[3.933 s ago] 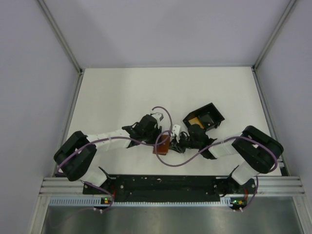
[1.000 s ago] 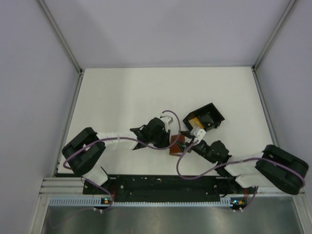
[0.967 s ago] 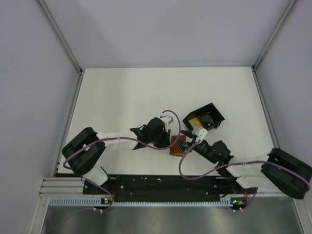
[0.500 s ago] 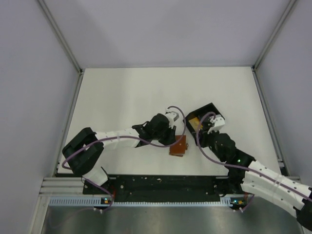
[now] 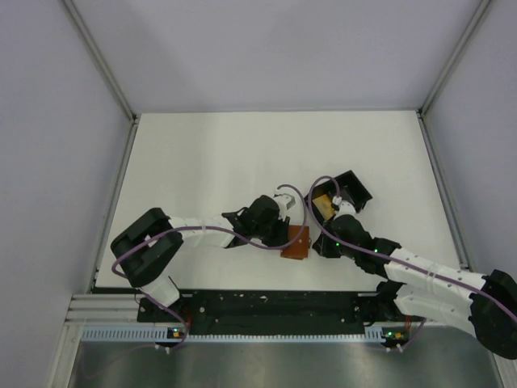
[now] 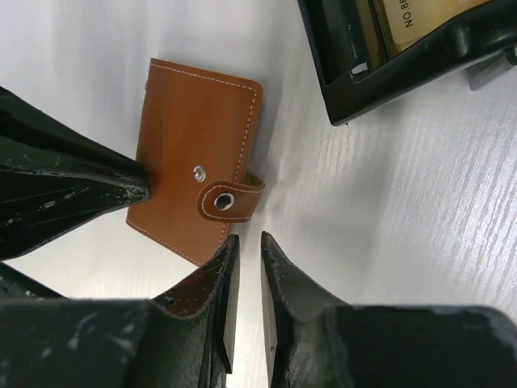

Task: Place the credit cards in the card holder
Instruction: Close the card holder at the center of the board.

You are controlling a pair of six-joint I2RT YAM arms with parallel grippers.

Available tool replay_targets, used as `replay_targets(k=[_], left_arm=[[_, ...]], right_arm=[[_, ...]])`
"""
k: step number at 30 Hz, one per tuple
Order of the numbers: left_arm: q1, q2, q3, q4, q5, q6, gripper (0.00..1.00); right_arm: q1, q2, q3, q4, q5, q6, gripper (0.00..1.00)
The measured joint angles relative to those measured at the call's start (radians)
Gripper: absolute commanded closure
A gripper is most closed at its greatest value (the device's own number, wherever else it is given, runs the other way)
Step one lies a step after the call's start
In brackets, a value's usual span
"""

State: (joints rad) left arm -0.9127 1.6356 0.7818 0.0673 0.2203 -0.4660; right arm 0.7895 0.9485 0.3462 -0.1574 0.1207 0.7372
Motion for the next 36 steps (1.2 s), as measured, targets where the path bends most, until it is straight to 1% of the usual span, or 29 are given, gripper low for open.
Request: replay_targets(k=[8,14,17,18,22,27,36], left_arm=[[0.000,0.021,-0.002,0.050,0.003,-0.012,0.80],[-0.002,0.026,-0.002,0.061,0.002,-0.014,0.81],[-0.002,0.026,-0.002,0.062,0.000,-0.015,0.82],[-0.003,0.027,-0.002,0.062,-0.001,-0.015,0.82],[-0.004,0.027,-0.003,0.063,-0.005,-0.019,0.82],[-0.005,0.027,-0.006,0.069,-0.008,-0.029,0.83],[-0.005,0.028,-0.006,0.070,-0.010,-0.036,0.83]], right_arm=[[-0.001,0.002,0.000,0.000,-0.003,0.043,0.85],[-0.034,0.018,0.001,0.002,-0.008,0.040,0.91],[-0.066,0.018,0.003,0.009,-0.017,0.028,0.97],[-0.076,0.020,0.004,0.011,-0.022,0.023,0.97],[-0.094,0.056,0.036,0.024,-0.051,0.005,0.98],[-0.098,0.116,0.056,0.084,-0.108,-0.003,1.00],[-0.098,0.181,0.069,0.117,-0.146,-0.008,0.99]])
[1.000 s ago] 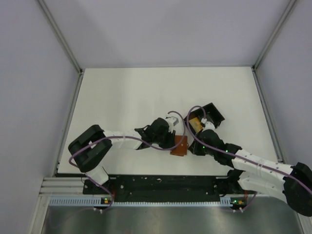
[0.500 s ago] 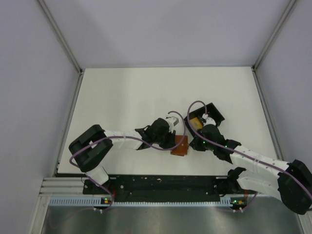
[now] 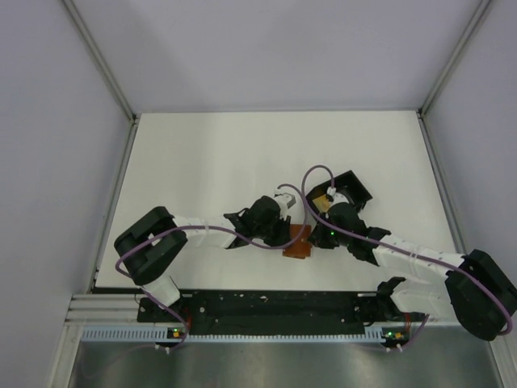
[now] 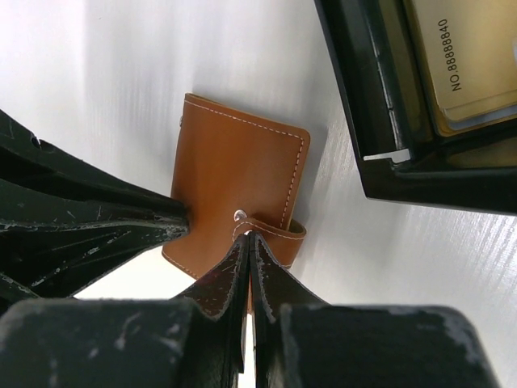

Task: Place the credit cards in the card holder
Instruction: Close the card holder at the center of the board.

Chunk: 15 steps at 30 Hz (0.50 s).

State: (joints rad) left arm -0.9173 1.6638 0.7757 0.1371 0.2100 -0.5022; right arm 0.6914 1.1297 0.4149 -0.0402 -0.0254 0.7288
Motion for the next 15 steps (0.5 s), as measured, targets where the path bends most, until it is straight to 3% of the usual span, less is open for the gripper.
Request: replay_targets(k=[15], left_arm=[[-0.003,0.010,0.028,-0.011,0.016,0.019,0.77]], right_arm=[[0.000,0.008,0.000,0.017,0.005,-0.003,0.99]])
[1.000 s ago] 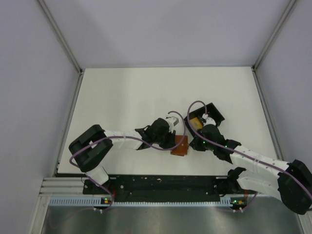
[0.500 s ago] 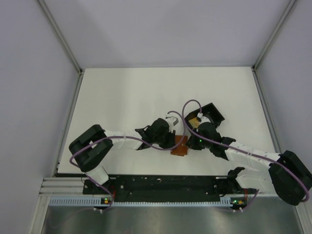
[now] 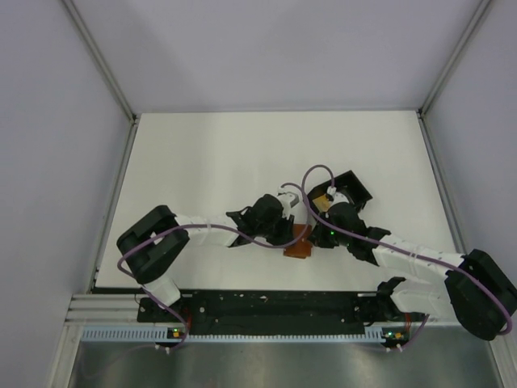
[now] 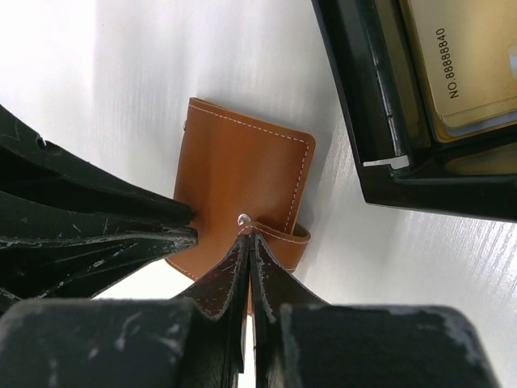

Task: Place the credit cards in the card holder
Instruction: Close the card holder at the center of the board.

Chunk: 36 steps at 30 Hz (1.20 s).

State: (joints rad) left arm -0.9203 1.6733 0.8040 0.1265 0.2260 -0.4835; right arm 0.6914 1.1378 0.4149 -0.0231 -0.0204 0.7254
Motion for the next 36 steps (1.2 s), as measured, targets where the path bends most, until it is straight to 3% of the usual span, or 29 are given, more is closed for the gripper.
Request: replay_targets(k=[9,18,21,24,27,36], left_arm=[[0.000,0.040,0.024,0.011,0.019,0.003,0.81],[-0.011,0.053,0.038,0.005,-0.024,-0.017,0.85],[-0.013,0.050,0.039,0.001,-0.037,-0.023,0.72],[-0.020,0.040,0.039,0.000,-0.040,-0.035,0.53],[-0.026,0.019,0.038,-0.016,-0.065,-0.039,0.44],[-0.018,-0.028,0.032,-0.089,-0.149,-0.045,0.37]], right_arm=[[0.000,-0.013,0.000,-0.004,0.005,0.000,0.98],[-0.040,-0.152,0.000,-0.099,0.087,-0.007,0.97],[-0.080,-0.162,-0.003,-0.133,0.106,-0.006,0.97],[-0.092,-0.160,-0.014,-0.150,0.102,-0.003,0.96],[-0.092,-0.145,-0.033,-0.148,0.070,0.004,0.93],[-0.092,-0.098,-0.054,-0.094,-0.028,0.026,0.89]])
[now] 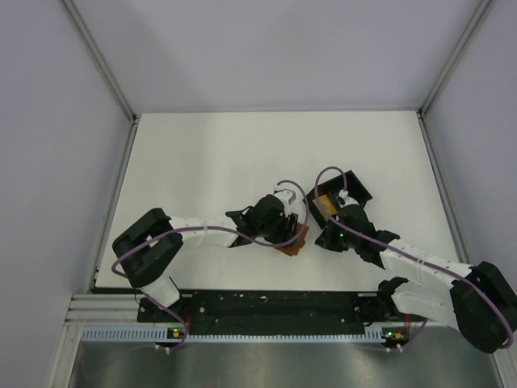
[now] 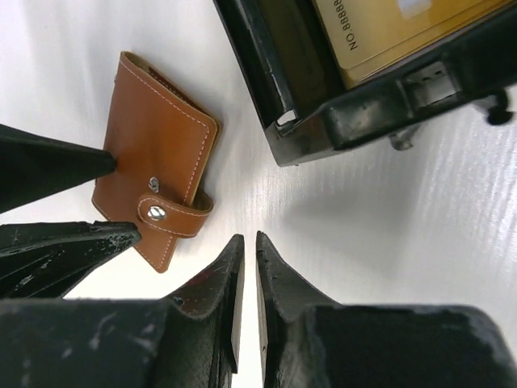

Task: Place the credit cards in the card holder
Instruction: Close the card holder at the center of the board.

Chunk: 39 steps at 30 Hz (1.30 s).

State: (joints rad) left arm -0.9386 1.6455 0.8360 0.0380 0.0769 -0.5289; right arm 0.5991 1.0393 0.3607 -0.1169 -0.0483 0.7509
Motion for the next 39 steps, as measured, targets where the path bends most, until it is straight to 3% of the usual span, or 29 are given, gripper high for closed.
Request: replay_targets(k=[5,6,10,12,18,25,28,33,39], left_arm=[[0.000,-0.021,-0.001,-0.035,-0.048,-0.001,0.29],[0.000,-0.028,-0.003,-0.047,-0.064,-0.001,0.22],[0.000,-0.066,-0.016,-0.091,-0.123,0.000,0.20],[0.000,-0.085,-0.028,-0.105,-0.146,0.000,0.02],[0.002,-0.109,-0.041,-0.133,-0.184,0.003,0.04],[0.002,-0.069,-0.045,-0.135,-0.171,0.004,0.11],[0.002,-0.065,-0.047,-0.119,-0.163,0.003,0.21],[0.002,-0.064,-0.066,-0.089,-0.149,-0.003,0.51],[0.002,-0.064,-0.083,-0.064,-0.133,-0.032,0.62]], right_arm=[[0.000,0.066,0.000,0.045,-0.041,0.011,0.89],[0.000,0.077,0.000,0.051,-0.047,0.012,0.89],[0.001,0.096,0.000,0.074,-0.062,0.013,0.88],[0.001,0.100,0.000,0.085,-0.068,0.013,0.88],[0.010,0.123,0.000,0.104,-0.079,0.013,0.87],[0.036,0.162,0.017,0.134,-0.090,0.019,0.87],[0.061,0.175,0.024,0.163,-0.091,0.036,0.87],[0.106,0.201,0.040,0.207,-0.089,0.063,0.87],[0.121,0.208,0.042,0.261,-0.085,0.094,0.87]])
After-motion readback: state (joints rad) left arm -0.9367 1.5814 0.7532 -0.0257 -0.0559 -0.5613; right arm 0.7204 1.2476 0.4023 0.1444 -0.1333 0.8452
